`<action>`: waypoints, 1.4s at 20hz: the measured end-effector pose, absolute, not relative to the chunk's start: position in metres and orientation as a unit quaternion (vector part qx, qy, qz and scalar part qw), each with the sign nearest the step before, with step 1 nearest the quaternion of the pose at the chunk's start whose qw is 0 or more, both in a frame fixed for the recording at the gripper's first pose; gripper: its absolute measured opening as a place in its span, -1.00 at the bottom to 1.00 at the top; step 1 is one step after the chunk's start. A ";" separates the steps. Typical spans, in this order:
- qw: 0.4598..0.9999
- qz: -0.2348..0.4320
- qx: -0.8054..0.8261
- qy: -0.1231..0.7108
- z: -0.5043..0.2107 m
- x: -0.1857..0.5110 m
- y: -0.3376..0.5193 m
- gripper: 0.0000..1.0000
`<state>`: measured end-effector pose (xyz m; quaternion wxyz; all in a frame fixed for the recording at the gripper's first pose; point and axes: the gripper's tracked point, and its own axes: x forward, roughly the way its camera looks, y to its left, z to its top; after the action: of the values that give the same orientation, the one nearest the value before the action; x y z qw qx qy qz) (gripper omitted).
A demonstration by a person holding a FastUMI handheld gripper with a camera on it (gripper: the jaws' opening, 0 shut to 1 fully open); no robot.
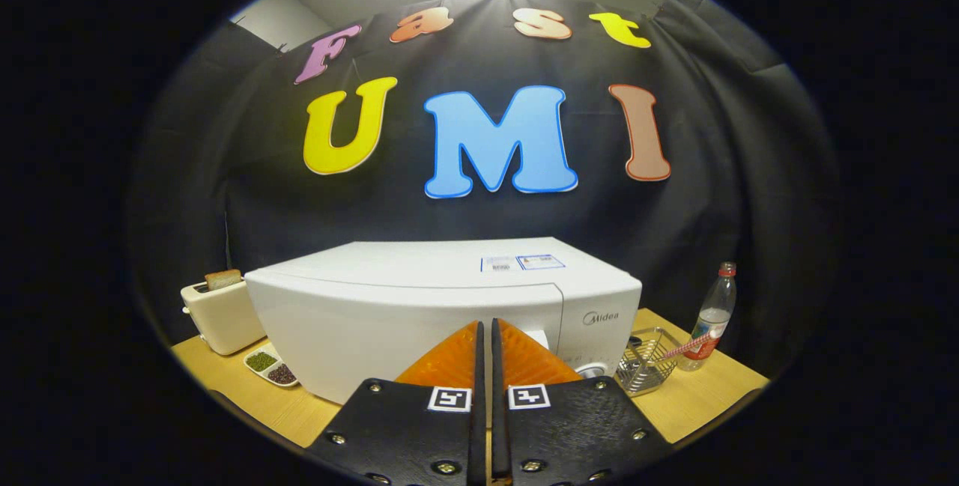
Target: Open the microwave, put the food inside, and close the microwave door.
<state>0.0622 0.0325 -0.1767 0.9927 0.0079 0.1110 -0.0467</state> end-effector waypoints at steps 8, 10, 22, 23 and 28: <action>0.999 -0.032 -0.013 0.039 -0.077 0.040 0.052 -0.94; 0.999 -0.025 -0.008 0.032 -0.060 0.036 0.056 -0.94; 0.999 -0.015 0.006 0.028 -0.042 0.054 0.026 -0.93; 1.000 -0.008 0.000 0.029 -0.043 0.057 0.026 -0.93; 0.998 0.002 0.011 0.063 -0.066 0.073 0.022 -0.93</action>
<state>0.0726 0.0225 -0.0660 0.9979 0.0108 0.0635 0.0022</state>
